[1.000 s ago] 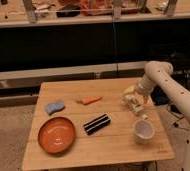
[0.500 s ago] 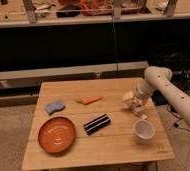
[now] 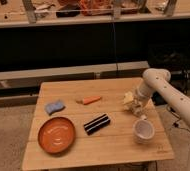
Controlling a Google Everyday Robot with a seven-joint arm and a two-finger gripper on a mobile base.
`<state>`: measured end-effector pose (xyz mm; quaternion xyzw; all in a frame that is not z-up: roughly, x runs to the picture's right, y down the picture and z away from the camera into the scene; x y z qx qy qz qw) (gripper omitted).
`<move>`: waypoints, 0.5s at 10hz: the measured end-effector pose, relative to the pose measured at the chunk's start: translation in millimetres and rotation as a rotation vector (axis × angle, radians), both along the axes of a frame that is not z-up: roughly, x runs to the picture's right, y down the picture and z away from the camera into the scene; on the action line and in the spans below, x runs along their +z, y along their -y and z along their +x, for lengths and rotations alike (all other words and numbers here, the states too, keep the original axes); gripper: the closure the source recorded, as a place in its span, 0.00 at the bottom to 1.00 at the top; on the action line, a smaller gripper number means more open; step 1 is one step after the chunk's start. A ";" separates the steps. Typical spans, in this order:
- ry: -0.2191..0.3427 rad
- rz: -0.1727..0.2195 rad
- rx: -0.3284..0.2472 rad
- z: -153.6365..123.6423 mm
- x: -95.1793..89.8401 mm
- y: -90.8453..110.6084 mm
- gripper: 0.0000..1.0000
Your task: Stand the bottle upright
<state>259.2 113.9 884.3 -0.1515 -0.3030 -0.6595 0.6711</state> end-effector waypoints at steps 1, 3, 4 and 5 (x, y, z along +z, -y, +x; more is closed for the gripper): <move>-0.030 0.005 -0.031 -1.9 0.7 0.6 0.20; -0.037 0.003 -0.051 -3.0 2.3 0.8 0.20; -0.041 -0.003 -0.061 -0.9 2.6 -0.4 0.20; -0.043 -0.011 -0.064 2.5 2.8 -3.1 0.20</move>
